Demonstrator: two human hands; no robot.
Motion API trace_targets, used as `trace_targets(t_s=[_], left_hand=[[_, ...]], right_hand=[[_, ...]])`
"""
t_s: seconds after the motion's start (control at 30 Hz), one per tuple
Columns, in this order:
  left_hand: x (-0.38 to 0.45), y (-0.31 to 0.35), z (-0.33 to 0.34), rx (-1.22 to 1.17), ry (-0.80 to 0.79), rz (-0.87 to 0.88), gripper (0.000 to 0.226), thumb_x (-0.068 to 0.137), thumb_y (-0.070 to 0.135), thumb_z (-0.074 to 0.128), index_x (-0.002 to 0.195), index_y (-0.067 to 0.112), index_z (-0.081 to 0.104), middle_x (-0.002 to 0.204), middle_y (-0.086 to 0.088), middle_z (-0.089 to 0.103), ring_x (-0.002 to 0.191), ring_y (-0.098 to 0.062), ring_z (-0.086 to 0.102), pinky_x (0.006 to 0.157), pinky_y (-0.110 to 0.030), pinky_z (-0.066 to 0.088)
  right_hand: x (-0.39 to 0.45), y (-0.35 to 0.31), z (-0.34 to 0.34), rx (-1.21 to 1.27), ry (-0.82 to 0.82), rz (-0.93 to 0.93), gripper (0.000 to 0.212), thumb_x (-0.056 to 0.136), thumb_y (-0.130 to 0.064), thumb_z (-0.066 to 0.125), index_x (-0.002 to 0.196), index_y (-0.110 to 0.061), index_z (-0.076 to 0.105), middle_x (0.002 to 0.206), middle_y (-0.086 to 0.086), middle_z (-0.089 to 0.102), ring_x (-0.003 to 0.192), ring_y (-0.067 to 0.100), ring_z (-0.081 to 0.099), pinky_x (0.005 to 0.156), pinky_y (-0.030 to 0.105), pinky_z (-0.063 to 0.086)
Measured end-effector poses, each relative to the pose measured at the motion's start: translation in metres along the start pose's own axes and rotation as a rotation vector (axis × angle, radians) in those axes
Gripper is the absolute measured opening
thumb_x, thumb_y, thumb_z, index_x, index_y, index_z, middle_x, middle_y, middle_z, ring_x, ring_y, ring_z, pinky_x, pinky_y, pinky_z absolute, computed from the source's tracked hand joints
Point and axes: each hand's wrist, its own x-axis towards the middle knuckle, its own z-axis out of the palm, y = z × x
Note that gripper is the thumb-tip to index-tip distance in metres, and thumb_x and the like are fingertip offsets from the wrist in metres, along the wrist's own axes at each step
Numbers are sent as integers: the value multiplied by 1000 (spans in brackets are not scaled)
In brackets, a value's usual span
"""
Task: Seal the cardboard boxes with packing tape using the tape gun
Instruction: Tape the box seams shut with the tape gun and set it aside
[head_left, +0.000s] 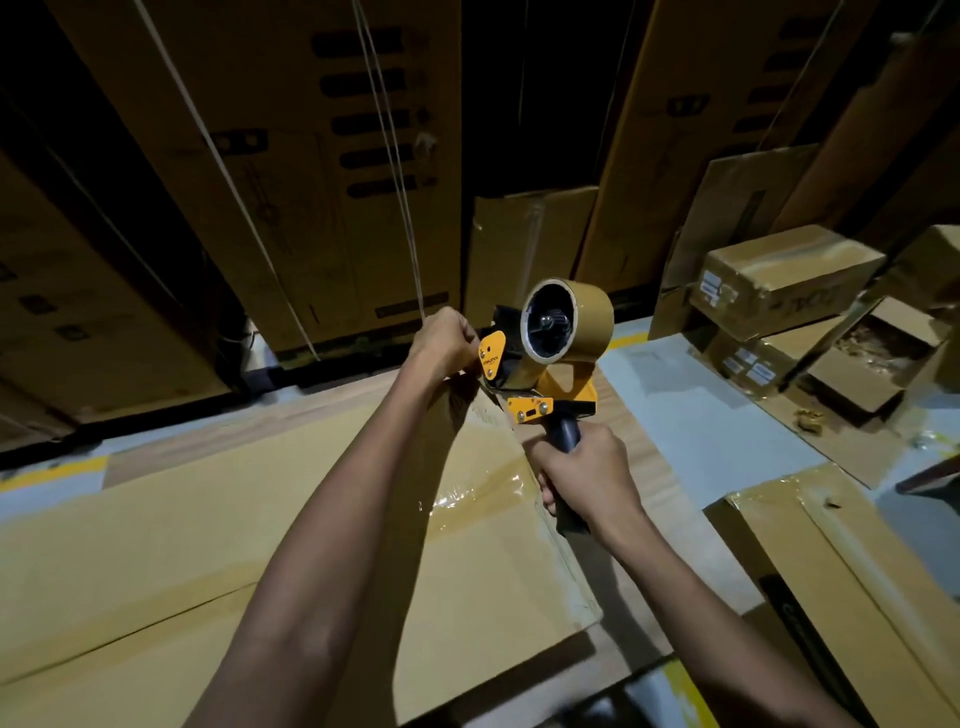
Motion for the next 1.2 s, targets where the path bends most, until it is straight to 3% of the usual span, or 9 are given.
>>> trace_targets(t_s=[0.27, 0.4, 0.53, 0.67, 0.77, 0.83, 0.9, 1.07, 1.2], left_hand=[[4, -4, 0, 62, -46, 43, 21, 91, -2, 63, 75, 7, 72, 81, -6, 71, 84, -21, 71, 81, -40, 62], [8, -8, -3, 88, -89, 80, 22, 87, -10, 61, 75, 5, 71, 79, -10, 68, 74, -19, 65, 67, -31, 58], [9, -13, -7, 99, -153, 143, 15, 87, -9, 63, 81, 2, 72, 84, -13, 71, 77, -21, 67, 62, -29, 53], [8, -15, -8, 0, -168, 124, 11, 86, 2, 75, 94, 10, 73, 89, -2, 70, 82, -15, 67, 68, -28, 54], [4, -25, -4, -145, -128, 96, 8, 86, 8, 77, 93, 4, 74, 83, -1, 72, 79, -12, 68, 65, -24, 54], [1, -31, 3, -177, -82, 140, 8, 88, 13, 77, 87, 5, 74, 84, -3, 74, 78, -14, 69, 72, -33, 59], [-4, -35, 14, -75, 19, 220, 9, 88, 21, 77, 86, 13, 75, 99, 1, 70, 91, -16, 65, 81, -46, 56], [-16, -45, 24, 131, 211, 373, 18, 89, 20, 77, 106, 18, 78, 142, 2, 50, 136, -21, 38, 104, -47, 33], [-25, -44, 29, 119, 308, 326, 22, 86, 22, 80, 108, 23, 79, 164, 4, 28, 152, -23, 13, 115, -58, 19]], right_hand=[[0, -7, -2, -23, -50, 26, 22, 88, -9, 60, 68, -2, 63, 56, 16, 64, 44, 25, 58, 46, 31, 51], [1, -9, 0, -40, -41, 24, 18, 87, -8, 60, 71, 1, 62, 56, 15, 64, 45, 25, 59, 47, 32, 52], [1, -11, 4, -33, -47, 50, 18, 87, -8, 60, 71, 1, 62, 56, 14, 62, 45, 25, 58, 47, 33, 53], [-1, -11, 8, 0, -42, 93, 17, 89, -7, 59, 74, 0, 62, 57, 13, 61, 45, 25, 57, 48, 33, 53], [0, -12, 7, 8, -36, 101, 16, 89, -8, 60, 76, 1, 62, 57, 13, 61, 45, 26, 57, 49, 35, 54], [0, -12, 6, 8, -31, 105, 16, 89, -8, 60, 76, 2, 63, 57, 12, 62, 46, 25, 58, 49, 35, 54], [-1, -13, 6, 12, -26, 105, 16, 89, -8, 61, 77, 3, 63, 57, 12, 63, 46, 26, 58, 49, 36, 55], [-6, -15, 7, -7, -2, 77, 15, 92, -8, 62, 85, 5, 61, 58, 12, 63, 44, 25, 58, 47, 35, 55], [-8, -16, 8, -9, 5, 79, 14, 92, -8, 62, 85, 4, 61, 58, 12, 63, 44, 25, 57, 47, 34, 55]])
